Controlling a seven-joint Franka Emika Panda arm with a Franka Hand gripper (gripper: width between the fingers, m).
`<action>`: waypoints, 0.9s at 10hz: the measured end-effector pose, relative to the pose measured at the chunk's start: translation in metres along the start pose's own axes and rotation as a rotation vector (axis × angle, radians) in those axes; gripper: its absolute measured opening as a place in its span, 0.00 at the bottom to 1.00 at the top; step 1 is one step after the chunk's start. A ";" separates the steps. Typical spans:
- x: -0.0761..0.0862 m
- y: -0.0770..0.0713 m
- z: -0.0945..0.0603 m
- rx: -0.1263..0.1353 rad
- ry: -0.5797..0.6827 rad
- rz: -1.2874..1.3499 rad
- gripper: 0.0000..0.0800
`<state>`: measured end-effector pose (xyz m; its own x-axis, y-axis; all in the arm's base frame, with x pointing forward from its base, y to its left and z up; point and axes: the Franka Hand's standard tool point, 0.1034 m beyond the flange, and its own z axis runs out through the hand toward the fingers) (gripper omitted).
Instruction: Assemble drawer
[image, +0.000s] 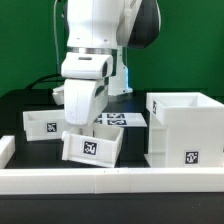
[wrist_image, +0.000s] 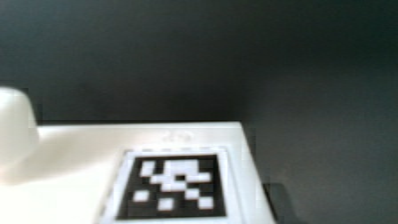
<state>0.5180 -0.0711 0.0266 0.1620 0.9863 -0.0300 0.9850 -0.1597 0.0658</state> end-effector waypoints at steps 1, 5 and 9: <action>-0.011 0.000 0.001 0.002 0.011 0.008 0.05; 0.000 -0.002 0.005 0.018 0.012 0.011 0.05; -0.001 0.001 0.006 0.033 0.015 0.004 0.05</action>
Offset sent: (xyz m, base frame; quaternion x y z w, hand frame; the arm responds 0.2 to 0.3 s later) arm 0.0005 0.0042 0.0012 0.0063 0.0029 0.0017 1.0000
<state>0.5192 -0.0725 0.0204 0.1657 0.9861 -0.0153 0.9857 -0.1652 0.0331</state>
